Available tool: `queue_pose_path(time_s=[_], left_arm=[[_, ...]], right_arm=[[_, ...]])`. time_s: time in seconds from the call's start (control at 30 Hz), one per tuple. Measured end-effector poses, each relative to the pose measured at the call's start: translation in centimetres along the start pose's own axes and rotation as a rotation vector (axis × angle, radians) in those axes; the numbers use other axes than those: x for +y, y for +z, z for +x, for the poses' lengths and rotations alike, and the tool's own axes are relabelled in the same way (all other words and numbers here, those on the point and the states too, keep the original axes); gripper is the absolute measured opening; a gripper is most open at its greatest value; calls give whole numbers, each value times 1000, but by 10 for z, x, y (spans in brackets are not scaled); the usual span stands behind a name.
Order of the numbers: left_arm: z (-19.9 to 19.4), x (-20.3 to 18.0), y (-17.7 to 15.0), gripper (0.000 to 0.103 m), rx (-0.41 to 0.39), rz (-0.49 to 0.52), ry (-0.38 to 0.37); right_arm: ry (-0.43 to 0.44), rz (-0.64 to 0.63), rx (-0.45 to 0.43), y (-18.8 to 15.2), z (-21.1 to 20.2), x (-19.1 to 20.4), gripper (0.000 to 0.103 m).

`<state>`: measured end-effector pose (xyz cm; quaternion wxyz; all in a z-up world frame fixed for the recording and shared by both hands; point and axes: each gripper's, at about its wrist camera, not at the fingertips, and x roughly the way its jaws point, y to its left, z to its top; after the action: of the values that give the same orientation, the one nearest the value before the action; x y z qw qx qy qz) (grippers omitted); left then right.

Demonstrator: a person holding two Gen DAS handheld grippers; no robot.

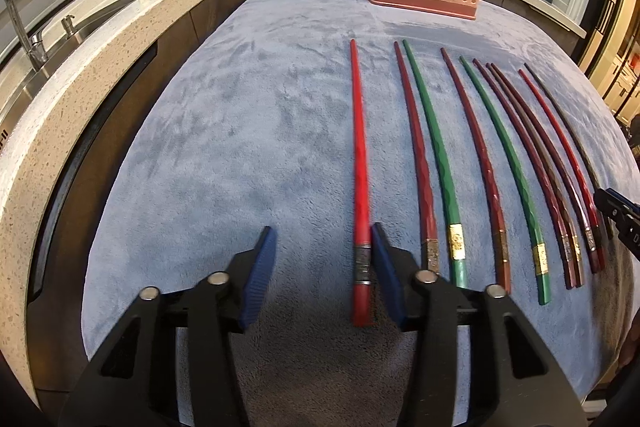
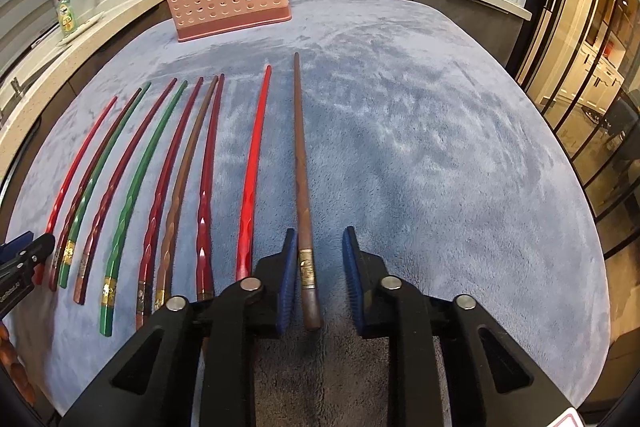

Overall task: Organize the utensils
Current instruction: 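Close the left tool on a red chopstick while the right tool grasps a brown chopstick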

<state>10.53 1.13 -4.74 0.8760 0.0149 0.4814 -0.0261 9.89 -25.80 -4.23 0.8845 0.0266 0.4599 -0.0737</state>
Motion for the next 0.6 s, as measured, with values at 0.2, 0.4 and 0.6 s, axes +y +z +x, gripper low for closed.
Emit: queue_pose_path(time_s=[0.2, 0.4, 0.6], left_arm=[[-4, 3, -2, 16, 3, -13, -32], [-10, 5, -5, 9, 5, -15, -59], [-26, 6, -5, 9, -13, -17, -68]], right_arm=[[12, 1, 6, -2, -5, 0, 8], [11, -2, -7, -6, -16, -2, 7], [11, 1, -43, -5, -37, -7, 7]])
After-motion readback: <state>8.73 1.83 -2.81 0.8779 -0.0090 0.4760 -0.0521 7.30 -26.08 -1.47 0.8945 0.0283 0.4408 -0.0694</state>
